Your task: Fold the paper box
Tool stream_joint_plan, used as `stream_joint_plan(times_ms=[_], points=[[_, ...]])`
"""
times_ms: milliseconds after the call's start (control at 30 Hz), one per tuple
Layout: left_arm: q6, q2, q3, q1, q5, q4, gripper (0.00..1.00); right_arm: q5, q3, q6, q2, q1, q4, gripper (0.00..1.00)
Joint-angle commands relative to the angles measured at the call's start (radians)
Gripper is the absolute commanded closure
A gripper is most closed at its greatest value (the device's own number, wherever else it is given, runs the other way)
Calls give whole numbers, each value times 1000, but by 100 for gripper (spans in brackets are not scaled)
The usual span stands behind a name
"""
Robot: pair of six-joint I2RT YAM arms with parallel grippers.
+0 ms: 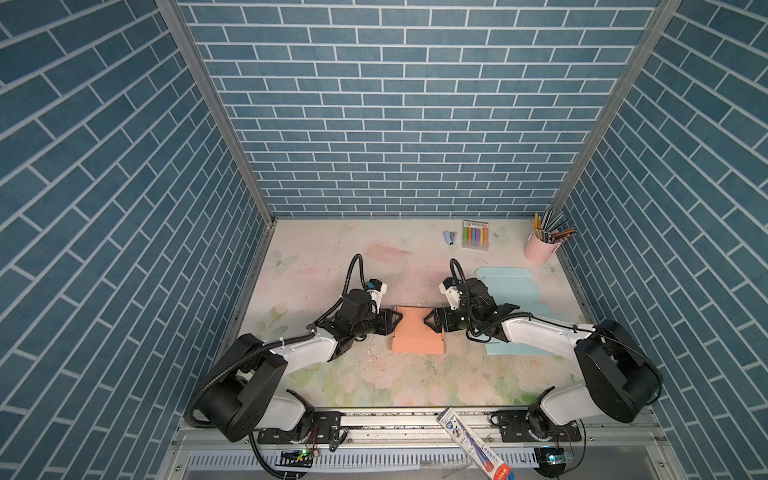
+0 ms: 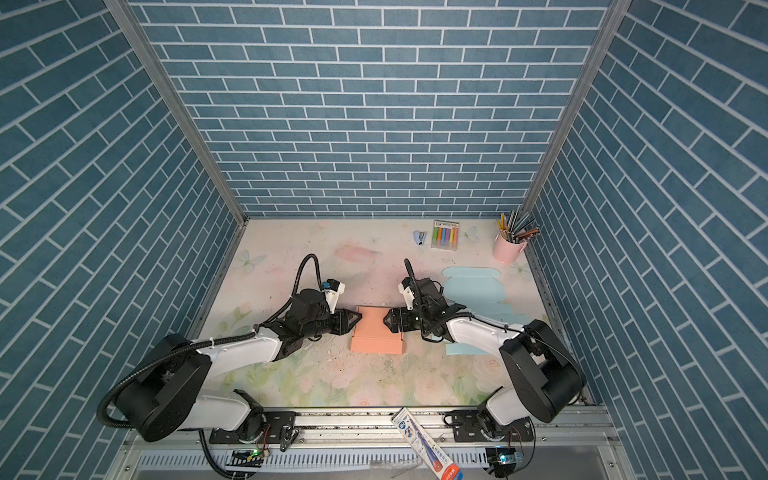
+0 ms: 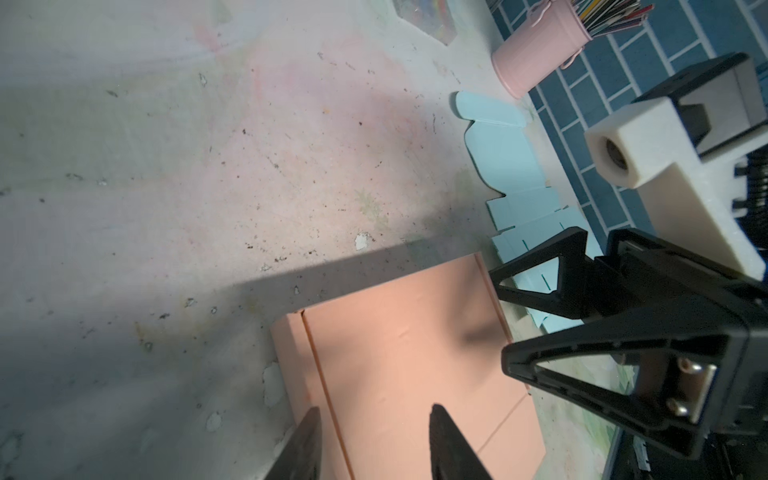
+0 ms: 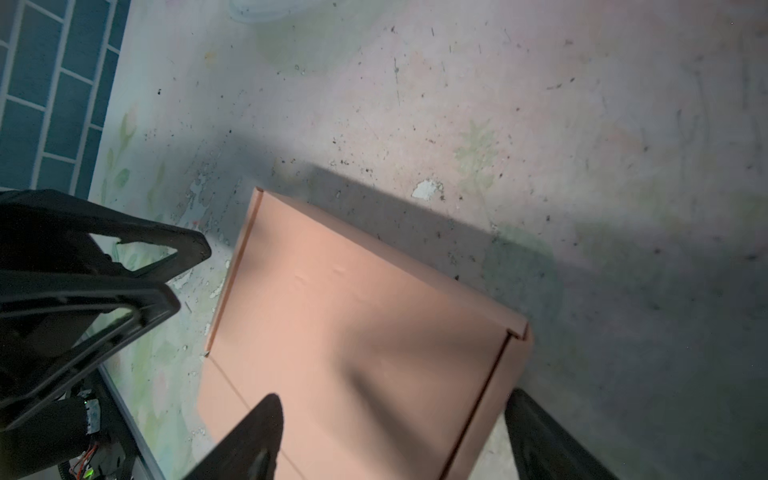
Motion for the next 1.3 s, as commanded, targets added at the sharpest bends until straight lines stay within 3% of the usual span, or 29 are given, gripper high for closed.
stream_joint_plan(times_ms=[0, 467, 767, 1267], points=[[4, -42, -28, -6, -22, -62, 54, 37, -21, -24, -67, 6, -61, 15], [-39, -226, -120, -107, -109, -203, 53, 24, -150, 97, -310, 79, -181, 14], [-66, -187, -124, -166, -119, -159, 53, 7, -186, 172, -268, 153, -89, 15], [-111, -116, -120, -236, -126, -77, 54, 1, -166, 192, -207, 194, -19, 17]])
